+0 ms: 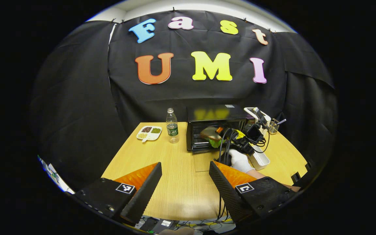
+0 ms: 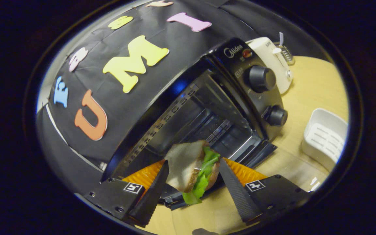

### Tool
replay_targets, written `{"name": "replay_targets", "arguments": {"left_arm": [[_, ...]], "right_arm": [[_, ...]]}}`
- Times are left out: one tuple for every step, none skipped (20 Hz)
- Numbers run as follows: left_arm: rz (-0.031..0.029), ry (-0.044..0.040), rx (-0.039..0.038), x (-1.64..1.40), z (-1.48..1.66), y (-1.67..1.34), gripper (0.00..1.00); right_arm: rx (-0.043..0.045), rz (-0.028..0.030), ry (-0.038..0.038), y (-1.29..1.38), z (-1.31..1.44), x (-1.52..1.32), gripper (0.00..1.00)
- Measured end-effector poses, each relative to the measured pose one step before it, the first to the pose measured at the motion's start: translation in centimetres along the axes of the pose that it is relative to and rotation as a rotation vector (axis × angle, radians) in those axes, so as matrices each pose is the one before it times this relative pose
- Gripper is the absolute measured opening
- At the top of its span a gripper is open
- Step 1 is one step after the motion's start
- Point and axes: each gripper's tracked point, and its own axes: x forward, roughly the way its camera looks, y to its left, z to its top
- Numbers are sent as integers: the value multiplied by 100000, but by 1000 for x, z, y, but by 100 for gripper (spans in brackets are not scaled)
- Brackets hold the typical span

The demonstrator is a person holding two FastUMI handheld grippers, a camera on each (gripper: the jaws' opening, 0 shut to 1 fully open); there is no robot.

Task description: Open the electric oven with the left hand, put the food in, and close the electric oven.

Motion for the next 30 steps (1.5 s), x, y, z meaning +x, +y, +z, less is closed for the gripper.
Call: {"name": "replay_targets", "arguments": {"left_arm": [[-421,-7,77,115,50,-119,96],[-78,-540,302,11,122,-122,96],[-109,-410,337,-79,178,-139,96],[-55,-251,127,-70,162,-181,96],[-17,-203,389,6,-29,-157,96],[8,-787,915,-77,97,-157,96],[326,-334,831,-11,147,-52,96],[-66,-808,369,-28,168,-154,96],[314,-768,470,-160,131,-100,96],[403,-951,286,-16,140,-95,96],[708,-987,167,59,250,26,96],[934,-744,450,102,126,-13,96],[863,-615,294,81,44,-68,96],[542,-512,-640,134,-44,-203,96],[39,-194,-774,71,-106,-402,96],[279,46,-201,151,-97,-371,96],[-16,-143,-59,90,-71,-510,96],[-242,-290,370,161,-3,-613,96],[-306,119,100,357,-211,-514,96],[-1086,480,-324,371,-406,-735,96],[-445,315,-835,498,-379,-596,96],[-213,523,-406,512,-381,-666,96],[227,119,-104,617,-445,-484,96],[386,800,-511,714,-494,-538,96],[346,909,-660,844,-739,-549,96],[296,972,-848,939,-820,-446,96],[708,2051,-1124,929,-898,-487,96],[587,810,201,1083,-753,-414,96],[749,1733,-183,1018,-1180,-358,96],[239,2420,-355,868,-869,-499,96]], "right_arm": [[-3769,-920,-521,-382,163,-392,99],[-2445,-524,1564,-412,-148,-362,99],[-525,-110,1846,-314,-202,-618,100],[-363,-148,42,-364,246,-618,100],[-2578,-80,-630,-176,326,-834,100],[-4628,-463,-773,-263,438,-1199,100],[-4770,704,-1204,-42,706,-1335,100],[-4287,642,-1382,-42,838,-1404,100],[-2290,1778,-786,339,965,-1433,99],[-2299,1822,-350,213,865,-1413,99],[-4157,782,-1071,-61,897,-1514,99],[-4384,1363,-1750,-41,1241,-1278,100],[-4984,411,-1498,-202,1075,-1452,100],[-3019,393,-152,-449,872,-1312,100],[-1295,1262,459,-288,618,-1337,100],[-994,583,-1,-588,680,-1455,100],[-719,288,-159,-617,737,-1575,100],[-1351,83,-144,-739,674,-1705,100],[-2452,-153,-94,-928,533,-1327,100],[-2120,-963,1045,-1128,457,-1326,100],[-1189,208,930,-978,370,-1255,100],[-1592,-346,-168,-1446,427,-1117,100],[-2038,-985,-534,-1127,628,-1161,100],[-2744,-900,-896,-1171,792,-930,100],[-2965,-1263,-931,-1192,664,-834,100],[-1433,125,-49,-609,479,-609,100],[-2304,595,86,-524,380,-527,100],[-2804,-568,-58,-846,356,-518,100],[-2096,-205,-633,-716,507,-451,100],[-1469,-42,-319,-667,603,-593,100]]}}
